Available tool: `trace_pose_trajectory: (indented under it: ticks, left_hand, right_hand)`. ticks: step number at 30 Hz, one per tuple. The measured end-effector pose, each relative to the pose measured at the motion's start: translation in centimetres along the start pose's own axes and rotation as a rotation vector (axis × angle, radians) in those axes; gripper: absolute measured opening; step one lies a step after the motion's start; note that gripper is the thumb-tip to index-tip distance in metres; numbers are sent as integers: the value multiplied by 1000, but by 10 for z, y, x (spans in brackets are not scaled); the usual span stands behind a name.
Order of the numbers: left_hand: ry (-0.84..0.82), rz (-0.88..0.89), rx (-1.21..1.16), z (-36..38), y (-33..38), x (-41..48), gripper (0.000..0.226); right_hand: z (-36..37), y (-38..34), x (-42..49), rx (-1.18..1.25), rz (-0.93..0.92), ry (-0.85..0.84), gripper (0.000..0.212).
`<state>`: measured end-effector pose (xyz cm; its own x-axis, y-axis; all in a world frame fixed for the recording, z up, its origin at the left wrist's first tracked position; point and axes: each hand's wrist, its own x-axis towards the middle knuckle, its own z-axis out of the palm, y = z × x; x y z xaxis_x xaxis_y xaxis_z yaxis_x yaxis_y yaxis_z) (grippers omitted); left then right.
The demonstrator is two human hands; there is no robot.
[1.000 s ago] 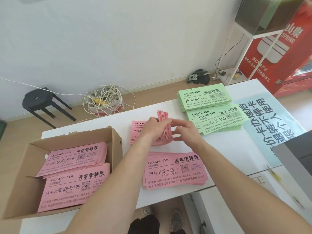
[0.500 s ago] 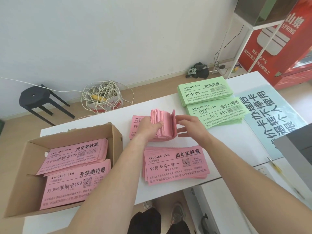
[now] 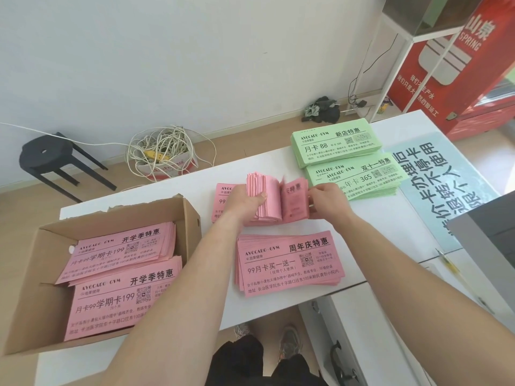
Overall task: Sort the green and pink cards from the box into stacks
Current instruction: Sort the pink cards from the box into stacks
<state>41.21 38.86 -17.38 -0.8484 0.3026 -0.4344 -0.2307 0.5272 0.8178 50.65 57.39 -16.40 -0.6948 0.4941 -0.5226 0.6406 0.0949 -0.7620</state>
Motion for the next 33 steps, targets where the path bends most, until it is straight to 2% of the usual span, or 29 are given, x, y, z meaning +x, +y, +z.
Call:
trace_pose_trajectory:
  ticks: [21,33]
  left_hand:
    - [23,-4,-11,4,5,-4,24]
    - [13,6,108,3,15,-7,25]
  right_hand:
    - [-1,-3,2,-35,36,-14,28]
    - [-1,-3,-1,-33,32,-21,28]
